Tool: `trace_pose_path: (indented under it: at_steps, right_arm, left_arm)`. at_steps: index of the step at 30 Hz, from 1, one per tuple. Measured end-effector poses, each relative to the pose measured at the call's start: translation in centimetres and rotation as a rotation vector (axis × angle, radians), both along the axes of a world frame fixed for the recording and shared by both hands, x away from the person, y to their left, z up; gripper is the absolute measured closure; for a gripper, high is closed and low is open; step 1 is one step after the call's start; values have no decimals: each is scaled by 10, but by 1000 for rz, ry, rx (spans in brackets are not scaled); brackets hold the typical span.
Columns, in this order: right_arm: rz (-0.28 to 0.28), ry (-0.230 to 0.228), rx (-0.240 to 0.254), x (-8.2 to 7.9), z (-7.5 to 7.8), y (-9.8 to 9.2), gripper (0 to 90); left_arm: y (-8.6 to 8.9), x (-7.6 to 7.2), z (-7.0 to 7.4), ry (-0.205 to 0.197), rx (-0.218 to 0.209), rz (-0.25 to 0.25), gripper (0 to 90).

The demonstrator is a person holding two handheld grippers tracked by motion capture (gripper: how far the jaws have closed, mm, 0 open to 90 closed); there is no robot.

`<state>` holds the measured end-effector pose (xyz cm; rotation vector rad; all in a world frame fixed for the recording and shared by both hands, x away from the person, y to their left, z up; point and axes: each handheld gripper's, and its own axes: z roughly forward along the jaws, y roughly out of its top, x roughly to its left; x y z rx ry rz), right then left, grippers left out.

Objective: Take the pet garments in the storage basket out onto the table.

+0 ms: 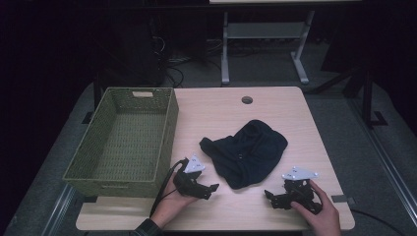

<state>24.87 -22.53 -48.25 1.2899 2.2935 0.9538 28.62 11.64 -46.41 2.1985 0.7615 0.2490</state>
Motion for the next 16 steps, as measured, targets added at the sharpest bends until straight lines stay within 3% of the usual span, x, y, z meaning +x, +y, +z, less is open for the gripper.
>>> trace_pose_path:
  at_steps: [5, 8, 16]
  right_arm:
    - [0, 0, 0, 0, 0, 0, 4]
    - [0, 0, 0, 0, 0, 0, 4]
    - [0, 1, 1, 0, 0, 0, 4]
  left_arm:
    - [1, 0, -11, -8, 58, 2, 128]
    - [1, -1, -13, -35, 65, -9, 126]
    - [1, -1, -14, -34, 56, -8, 126]
